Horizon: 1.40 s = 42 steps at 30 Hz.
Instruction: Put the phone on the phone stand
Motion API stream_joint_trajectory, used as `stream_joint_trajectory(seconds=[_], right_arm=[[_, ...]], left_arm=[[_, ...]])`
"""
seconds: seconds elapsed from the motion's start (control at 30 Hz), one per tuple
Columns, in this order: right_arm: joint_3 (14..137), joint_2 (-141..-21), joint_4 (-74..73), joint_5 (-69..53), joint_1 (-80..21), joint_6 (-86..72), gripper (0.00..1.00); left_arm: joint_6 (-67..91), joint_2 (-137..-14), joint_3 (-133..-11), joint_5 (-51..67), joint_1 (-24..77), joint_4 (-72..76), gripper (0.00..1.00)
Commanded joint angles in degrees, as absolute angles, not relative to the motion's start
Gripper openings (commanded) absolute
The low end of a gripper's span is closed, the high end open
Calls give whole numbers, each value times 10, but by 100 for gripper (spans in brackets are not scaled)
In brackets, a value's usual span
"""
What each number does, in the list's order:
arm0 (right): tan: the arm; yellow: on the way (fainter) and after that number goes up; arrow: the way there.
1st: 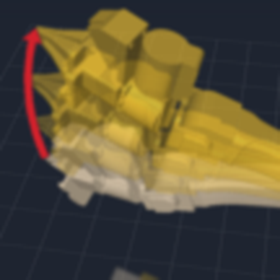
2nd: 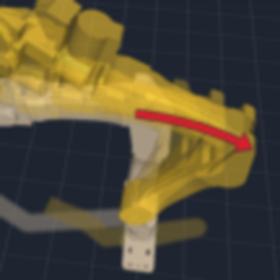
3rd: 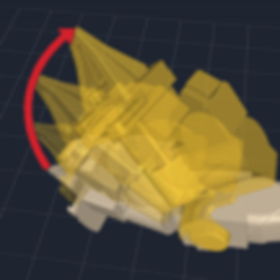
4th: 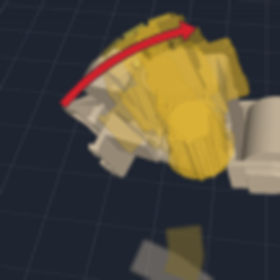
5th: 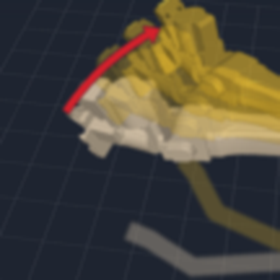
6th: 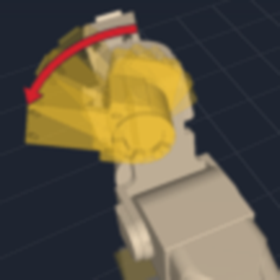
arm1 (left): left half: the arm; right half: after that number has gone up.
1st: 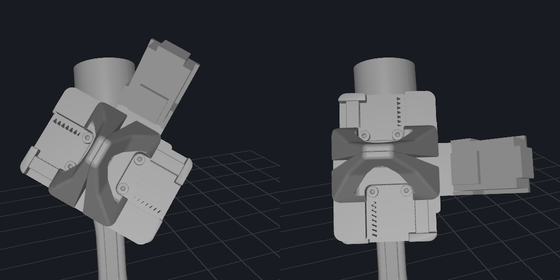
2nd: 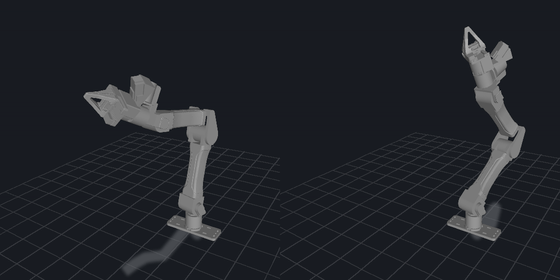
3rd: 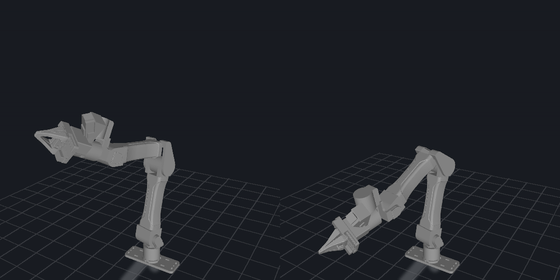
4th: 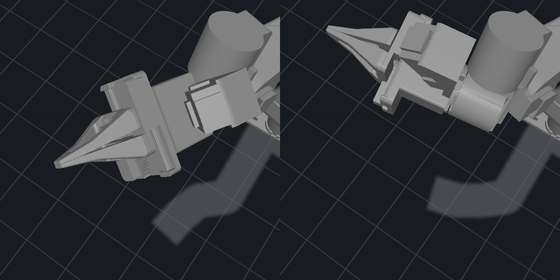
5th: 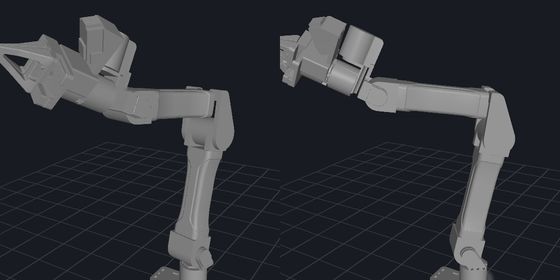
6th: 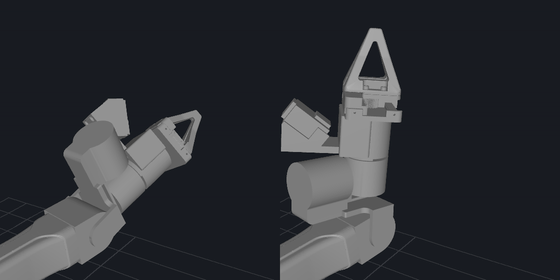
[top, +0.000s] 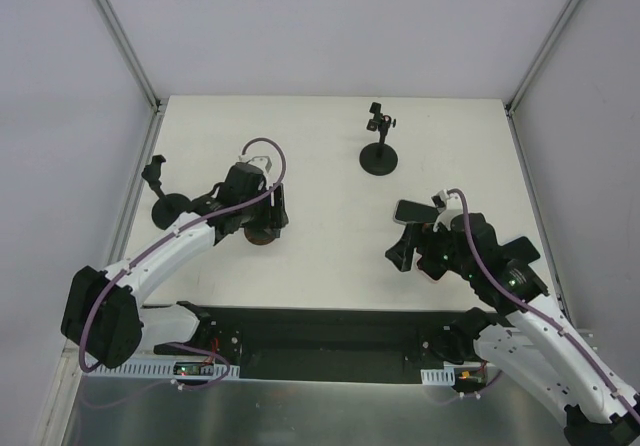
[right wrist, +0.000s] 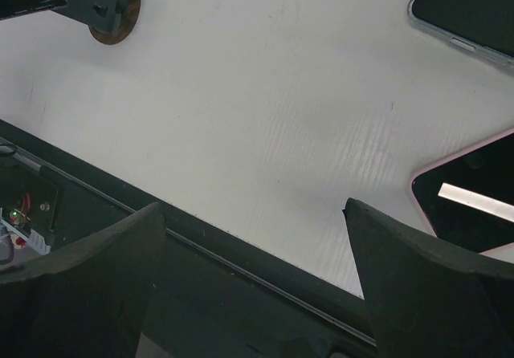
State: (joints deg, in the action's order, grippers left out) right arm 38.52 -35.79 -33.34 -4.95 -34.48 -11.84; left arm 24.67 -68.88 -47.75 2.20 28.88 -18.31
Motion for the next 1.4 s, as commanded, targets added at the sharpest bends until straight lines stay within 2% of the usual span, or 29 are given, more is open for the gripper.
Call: stream_joint_trajectory(seconds=[0.0,0.03,0.1,0.17,0.27,0.3,0.37,0.4,0.43,0.53,0.63,0.7,0.73,0.87,1.03,1.07,1.1,1.2,1.33,1.37], right_arm=[[381,-327,-326,-33,-344,-127,96],[381,-326,-330,-31,-345,-122,96],[383,-327,-337,-24,-344,-118,96],[387,-330,-343,-21,-344,-113,96],[388,-330,-348,-20,-345,-110,96],[386,-327,-349,-18,-344,-109,96],[381,-325,-348,-13,-344,-108,96],[381,-324,-348,-12,-344,-106,96],[381,-324,-348,-12,-344,-107,96],[381,-330,-349,-11,-344,-108,96],[381,-338,-348,-10,-345,-109,96],[383,-342,-348,-11,-344,-112,96],[383,-342,-347,-11,-345,-118,96],[382,-338,-349,-23,-344,-125,96],[379,-328,-351,-26,-344,-130,96],[378,-328,-350,-24,-344,-130,96],[378,-328,-349,-23,-344,-131,96],[379,-335,-348,-23,-344,-131,96],[378,-341,-347,-25,-344,-134,96],[378,-340,-346,-26,-343,-134,96]], left_arm=[[254,-707,-500,-27,291,-166,63],[252,-710,-500,-34,290,-157,62],[246,-723,-512,-40,290,-157,51],[248,-717,-516,-23,291,-160,49],[237,-686,-512,16,291,-156,59],[236,-665,-510,25,290,-156,71],[224,-636,-504,26,289,-156,83],[222,-604,-500,19,288,-157,95],[223,-590,-497,19,284,-158,99],[224,-566,-490,52,230,-163,99],[231,-597,-503,112,165,-178,98],[220,-636,-519,127,160,-181,92],[204,-652,-529,153,160,-181,76],[178,-722,-533,187,160,-182,55],[175,-742,-528,186,162,-182,43],[174,-745,-529,180,162,-182,32],[172,-747,-531,184,162,-182,25],[171,-764,-539,218,165,-182,11],[169,-784,-543,223,180,-184,6],[170,-789,-543,222,189,-184,0]])
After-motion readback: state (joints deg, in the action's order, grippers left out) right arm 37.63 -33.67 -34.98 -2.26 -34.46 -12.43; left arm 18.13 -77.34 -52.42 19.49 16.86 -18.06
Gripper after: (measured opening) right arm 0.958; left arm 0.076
